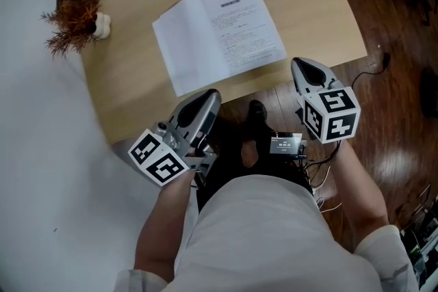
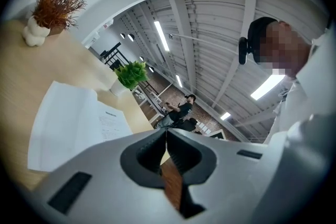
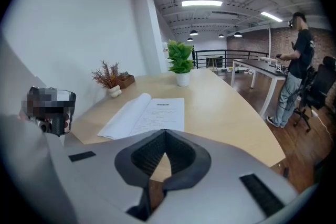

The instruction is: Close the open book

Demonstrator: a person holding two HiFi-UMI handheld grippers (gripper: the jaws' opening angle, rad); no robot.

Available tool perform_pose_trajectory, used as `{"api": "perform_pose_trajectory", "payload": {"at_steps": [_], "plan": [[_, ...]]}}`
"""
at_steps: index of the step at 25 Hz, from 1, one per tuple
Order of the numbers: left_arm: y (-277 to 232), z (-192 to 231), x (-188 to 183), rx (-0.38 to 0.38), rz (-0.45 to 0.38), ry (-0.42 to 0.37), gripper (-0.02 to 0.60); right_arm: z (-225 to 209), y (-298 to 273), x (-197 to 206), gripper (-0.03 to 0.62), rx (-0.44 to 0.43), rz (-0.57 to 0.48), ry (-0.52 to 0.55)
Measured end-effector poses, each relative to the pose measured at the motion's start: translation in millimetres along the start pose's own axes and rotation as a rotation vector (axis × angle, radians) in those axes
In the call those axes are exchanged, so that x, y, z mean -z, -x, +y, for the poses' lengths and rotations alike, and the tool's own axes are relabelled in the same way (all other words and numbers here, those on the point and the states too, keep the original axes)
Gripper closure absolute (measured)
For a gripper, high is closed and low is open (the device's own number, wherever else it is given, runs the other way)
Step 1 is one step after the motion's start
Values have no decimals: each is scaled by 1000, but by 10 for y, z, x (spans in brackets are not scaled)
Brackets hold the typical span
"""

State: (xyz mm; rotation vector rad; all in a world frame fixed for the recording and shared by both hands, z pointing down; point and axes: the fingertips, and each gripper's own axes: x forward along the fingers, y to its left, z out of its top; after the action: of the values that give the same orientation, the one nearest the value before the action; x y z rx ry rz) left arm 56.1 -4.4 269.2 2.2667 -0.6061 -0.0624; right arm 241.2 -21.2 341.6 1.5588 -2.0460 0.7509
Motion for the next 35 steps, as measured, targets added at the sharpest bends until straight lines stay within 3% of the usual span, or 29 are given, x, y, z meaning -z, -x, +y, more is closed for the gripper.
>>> {"api": "perform_pose_trajectory", "payload": {"at_steps": [13, 24, 35], "plan": [[488, -385, -270, 12, -40, -95, 583, 641, 501, -534, 592, -125, -106, 76], [809, -638, -412, 12, -79, -120, 584, 955, 903, -745, 592, -166, -168, 137], [1053, -820, -614, 52, -98, -193, 584, 1259, 1208, -1099, 592, -177, -278, 187]]}}
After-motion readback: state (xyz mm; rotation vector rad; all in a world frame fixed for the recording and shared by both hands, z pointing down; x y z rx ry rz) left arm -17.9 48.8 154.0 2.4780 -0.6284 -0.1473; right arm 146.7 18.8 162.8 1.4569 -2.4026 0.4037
